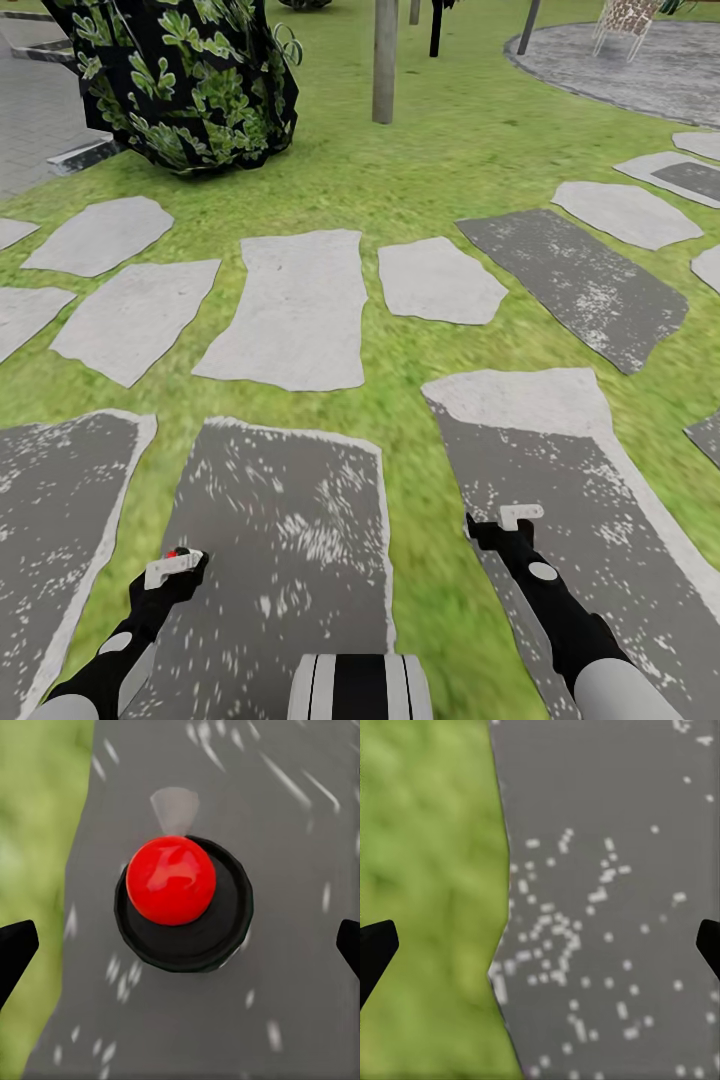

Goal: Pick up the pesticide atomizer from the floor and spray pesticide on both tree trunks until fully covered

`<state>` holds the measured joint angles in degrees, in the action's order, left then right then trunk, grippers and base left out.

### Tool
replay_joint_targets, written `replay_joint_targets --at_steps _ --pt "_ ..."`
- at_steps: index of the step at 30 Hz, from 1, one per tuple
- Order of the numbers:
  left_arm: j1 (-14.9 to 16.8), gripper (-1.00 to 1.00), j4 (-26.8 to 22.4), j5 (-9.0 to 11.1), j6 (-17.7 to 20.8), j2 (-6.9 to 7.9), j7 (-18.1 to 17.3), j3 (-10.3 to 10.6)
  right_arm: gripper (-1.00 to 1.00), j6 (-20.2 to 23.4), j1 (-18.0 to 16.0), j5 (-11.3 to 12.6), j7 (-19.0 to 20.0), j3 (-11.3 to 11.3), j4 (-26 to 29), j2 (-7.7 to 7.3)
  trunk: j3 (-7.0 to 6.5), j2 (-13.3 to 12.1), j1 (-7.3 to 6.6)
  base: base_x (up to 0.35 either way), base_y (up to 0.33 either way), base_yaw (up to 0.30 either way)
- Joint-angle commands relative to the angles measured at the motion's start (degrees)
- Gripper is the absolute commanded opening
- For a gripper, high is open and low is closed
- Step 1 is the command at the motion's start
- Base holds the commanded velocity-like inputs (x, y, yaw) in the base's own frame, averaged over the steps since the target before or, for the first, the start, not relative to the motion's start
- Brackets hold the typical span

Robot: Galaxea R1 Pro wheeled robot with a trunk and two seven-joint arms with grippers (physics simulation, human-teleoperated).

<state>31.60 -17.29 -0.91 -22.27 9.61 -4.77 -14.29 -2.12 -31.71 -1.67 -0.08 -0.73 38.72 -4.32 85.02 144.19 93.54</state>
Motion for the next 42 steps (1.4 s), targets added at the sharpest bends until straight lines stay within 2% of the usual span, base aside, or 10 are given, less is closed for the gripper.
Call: replay_joint_targets --at_steps 1,42 --pt "0.0 1.0 0.1 0.0 -0.1 -0.03 -0.5 -0.5 1.0 -0.2 0.0 -0.2 0.0 -0.1 0.0 0.01 0.03 0.0 -0.01 0.0 0.0 0.0" --pt "0.0 1.0 -0.4 0.2 -0.2 -0.03 -0.5 -0.6 1.0 -0.2 0.0 -0.2 0.0 -0.1 -0.2 0.01 0.17 0.0 -0.01 0.008 0.0 0.011"
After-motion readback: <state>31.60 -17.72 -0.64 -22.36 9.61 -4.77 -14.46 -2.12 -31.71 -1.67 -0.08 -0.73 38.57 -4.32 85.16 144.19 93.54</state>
